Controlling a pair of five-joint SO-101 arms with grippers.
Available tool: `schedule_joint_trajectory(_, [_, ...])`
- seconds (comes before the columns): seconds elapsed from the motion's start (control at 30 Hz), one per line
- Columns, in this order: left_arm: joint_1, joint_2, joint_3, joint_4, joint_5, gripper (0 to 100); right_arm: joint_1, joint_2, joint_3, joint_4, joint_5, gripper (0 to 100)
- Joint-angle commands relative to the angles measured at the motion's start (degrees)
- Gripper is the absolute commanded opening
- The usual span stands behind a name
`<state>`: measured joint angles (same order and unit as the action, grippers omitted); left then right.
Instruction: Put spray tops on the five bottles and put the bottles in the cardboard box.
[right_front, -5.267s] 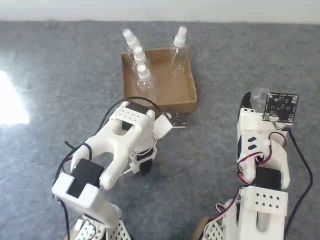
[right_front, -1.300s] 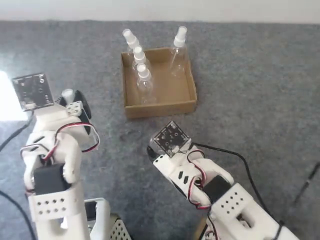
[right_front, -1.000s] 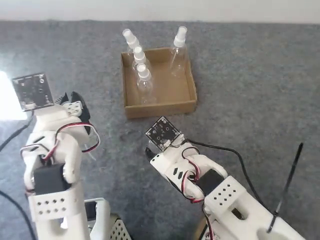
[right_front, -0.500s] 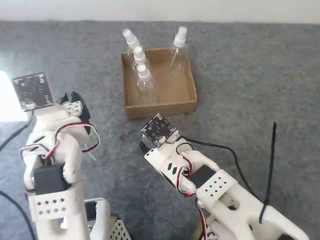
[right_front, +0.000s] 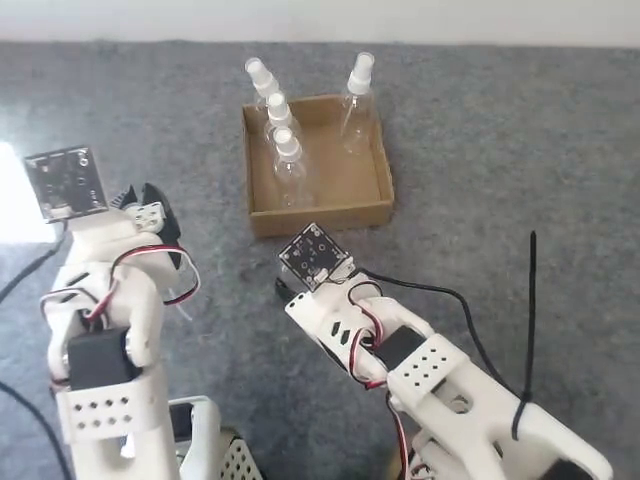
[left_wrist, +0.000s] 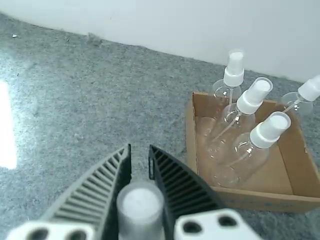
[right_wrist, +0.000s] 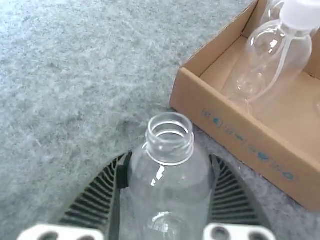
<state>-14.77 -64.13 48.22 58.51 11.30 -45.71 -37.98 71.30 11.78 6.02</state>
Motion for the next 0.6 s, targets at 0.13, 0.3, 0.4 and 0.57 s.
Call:
schedule_joint_trajectory(0.13, [0.1,-1.3,-5.8,-1.6,3.1,1,2.4,-10.5,-3.3,8.8,1.1,10.7])
schedule_joint_trajectory(0.3, [0.3,-1.3,-9.5,-1.8,4.4,1,3.2,-13.9,-3.2,12.7,1.0,10.7])
schedule_joint_trajectory(0.4, [1.6,-1.3,-11.6,-2.0,5.7,1,3.2,-14.5,-3.2,13.6,0.7,10.7])
schedule_joint_trajectory(0.57, [5.9,-1.3,-15.0,-2.5,7.0,1,3.2,-14.4,-3.2,13.6,0.5,10.7])
